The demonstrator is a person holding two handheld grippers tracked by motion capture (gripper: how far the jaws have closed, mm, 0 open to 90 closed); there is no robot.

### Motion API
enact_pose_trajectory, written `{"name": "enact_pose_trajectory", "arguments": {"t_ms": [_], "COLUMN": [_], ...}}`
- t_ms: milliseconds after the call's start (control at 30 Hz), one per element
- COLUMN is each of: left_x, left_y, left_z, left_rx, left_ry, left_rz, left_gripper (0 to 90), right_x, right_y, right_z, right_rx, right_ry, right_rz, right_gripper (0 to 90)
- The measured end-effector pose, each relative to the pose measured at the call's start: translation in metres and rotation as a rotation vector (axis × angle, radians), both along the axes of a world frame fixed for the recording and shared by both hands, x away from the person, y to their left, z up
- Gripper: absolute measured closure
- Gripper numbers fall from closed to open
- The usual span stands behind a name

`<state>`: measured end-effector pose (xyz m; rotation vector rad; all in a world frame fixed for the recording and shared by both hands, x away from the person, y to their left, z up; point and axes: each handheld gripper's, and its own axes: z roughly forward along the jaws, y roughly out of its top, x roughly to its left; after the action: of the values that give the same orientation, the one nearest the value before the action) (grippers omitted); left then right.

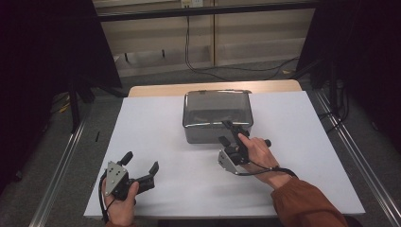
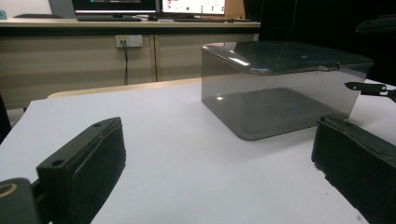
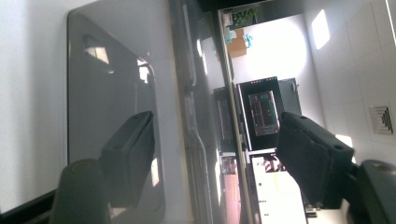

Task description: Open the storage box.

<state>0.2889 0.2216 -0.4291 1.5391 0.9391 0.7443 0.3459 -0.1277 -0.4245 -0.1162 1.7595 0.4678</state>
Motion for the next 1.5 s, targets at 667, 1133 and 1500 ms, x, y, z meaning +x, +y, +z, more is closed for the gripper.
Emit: {"name": "enact_pose_trajectory", "arguments": {"t_ms": [667, 1133, 1500], "left_x": [0.000, 0.002, 0.006], "left_y": [0.000, 0.000, -0.001], "left_z": [0.000, 0.001, 0.004], "left_rx": [0.007, 0.007, -0.002], "left_ry": [-0.004, -0.011, -0.009], "left_rz": [0.010, -0.017, -0.061], "left_gripper": [2.9, 4.7, 3.8], "right_x": [0.008, 0.009, 0.008], "right_y": [0.010, 0.014, 0.014], "right_z": [-0.008, -0.008, -0.005], "right_rx": [-0.106, -0.109, -0.105], "right_ry": [0.038, 0.013, 0.012], "right_rz": [-0.053, -0.050, -0.045], "right_gripper": [60.9, 74.5, 78.8]}}
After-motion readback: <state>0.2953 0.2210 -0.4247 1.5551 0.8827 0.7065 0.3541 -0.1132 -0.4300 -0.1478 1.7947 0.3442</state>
